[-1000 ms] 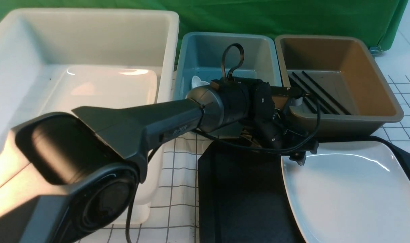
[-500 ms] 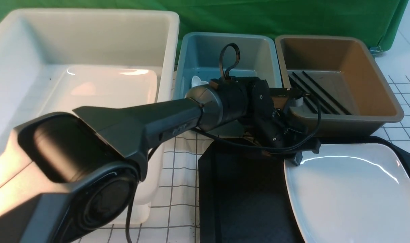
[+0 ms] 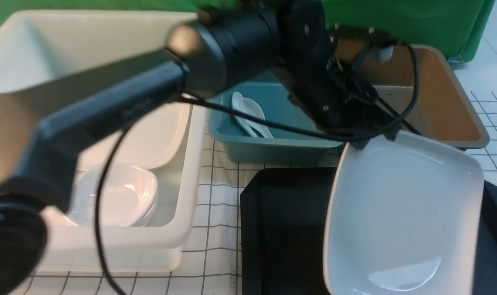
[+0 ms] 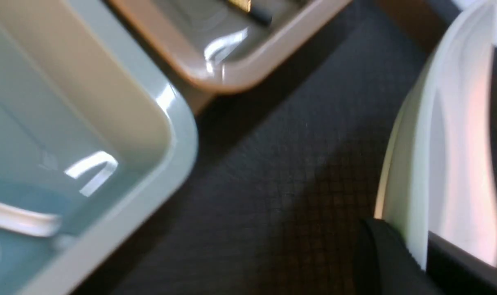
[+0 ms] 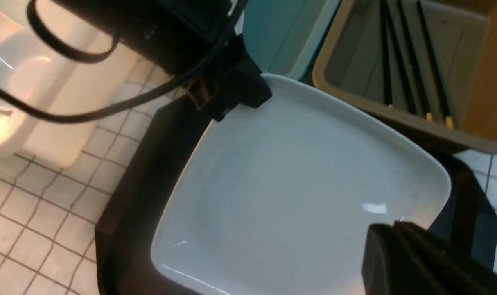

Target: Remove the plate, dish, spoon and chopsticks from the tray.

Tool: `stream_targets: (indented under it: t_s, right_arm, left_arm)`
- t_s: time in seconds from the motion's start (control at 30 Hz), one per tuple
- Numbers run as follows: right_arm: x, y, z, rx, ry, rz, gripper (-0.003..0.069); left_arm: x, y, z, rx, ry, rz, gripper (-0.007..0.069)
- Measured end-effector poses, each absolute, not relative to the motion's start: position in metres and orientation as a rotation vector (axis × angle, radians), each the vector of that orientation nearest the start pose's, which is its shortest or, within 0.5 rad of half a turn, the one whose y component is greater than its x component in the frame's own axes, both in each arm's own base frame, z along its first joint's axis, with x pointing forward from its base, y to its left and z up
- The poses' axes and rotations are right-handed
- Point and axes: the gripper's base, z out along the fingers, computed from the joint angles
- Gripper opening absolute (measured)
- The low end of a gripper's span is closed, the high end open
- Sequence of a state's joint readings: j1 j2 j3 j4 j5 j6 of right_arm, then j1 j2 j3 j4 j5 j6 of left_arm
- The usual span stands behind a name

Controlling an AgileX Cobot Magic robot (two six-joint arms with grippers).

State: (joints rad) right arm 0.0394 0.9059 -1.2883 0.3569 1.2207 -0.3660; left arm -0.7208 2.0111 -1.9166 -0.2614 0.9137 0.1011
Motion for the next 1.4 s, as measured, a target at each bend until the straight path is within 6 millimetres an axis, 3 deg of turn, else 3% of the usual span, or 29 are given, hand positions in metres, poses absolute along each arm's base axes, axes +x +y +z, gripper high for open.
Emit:
stream_targets:
  t_s: [0.2,0.23,0.43,0.67,0.7,0.73,0.77,0.8,1.07,1.17,1.33,1.37,1.4]
  right_arm:
    - [0.125,0.041,0.467,-0.495,2.121,0.351,0.0009]
    - [0.124,0.041,0.468,-0.496,2.117,0.355,0.0009]
    - [0.125,0.052,0.486,-0.571,2.024,0.471,0.0009]
    - [0.151,0.078,0.494,-0.733,1.995,0.608,0.0004]
    - [0.158,0.089,0.492,-0.792,2.003,0.648,0.0004]
    - [0.159,0.091,0.492,-0.800,2.002,0.653,0.0004]
    - [0.166,0.103,0.489,-0.860,2.010,0.683,0.0004]
    - [0.172,0.115,0.485,-0.908,2.018,0.701,0.0004]
    - [0.195,0.170,0.476,-1.085,2.047,0.698,0.0004]
    - [0.200,0.178,0.477,-1.088,2.039,0.704,0.0004]
    - [0.210,0.185,0.478,-1.027,2.028,0.704,0.0004]
    - [0.210,0.185,0.478,-1.027,2.028,0.704,0.0004]
    - [0.213,0.186,0.476,-1.022,2.037,0.695,0.0004]
  left_arm:
    - [0.314,-0.291,0.373,0.927,2.230,-0.504,0.0013]
    - [0.314,-0.289,0.375,0.923,2.227,-0.504,0.0013]
    - [0.311,-0.236,0.429,0.765,2.142,-0.518,0.0011]
    - [0.331,-0.114,0.467,0.382,2.153,-0.432,0.0011]
    - [0.335,-0.084,0.471,0.299,2.155,-0.415,0.0011]
    - [0.337,-0.076,0.471,0.270,2.154,-0.414,0.0011]
    - [0.340,-0.046,0.474,0.181,2.151,-0.407,0.0011]
    - [0.342,-0.021,0.474,0.108,2.146,-0.404,0.0011]
    - [0.352,0.099,0.455,-0.280,2.095,-0.418,0.0015]
    - [0.357,0.118,0.442,-0.349,2.109,-0.408,0.0015]
    - [0.366,0.136,0.382,-0.531,2.174,-0.414,0.0017]
    - [0.366,0.137,0.380,-0.542,2.165,-0.414,0.0017]
    - [0.365,0.138,0.358,-0.625,2.157,-0.449,0.0017]
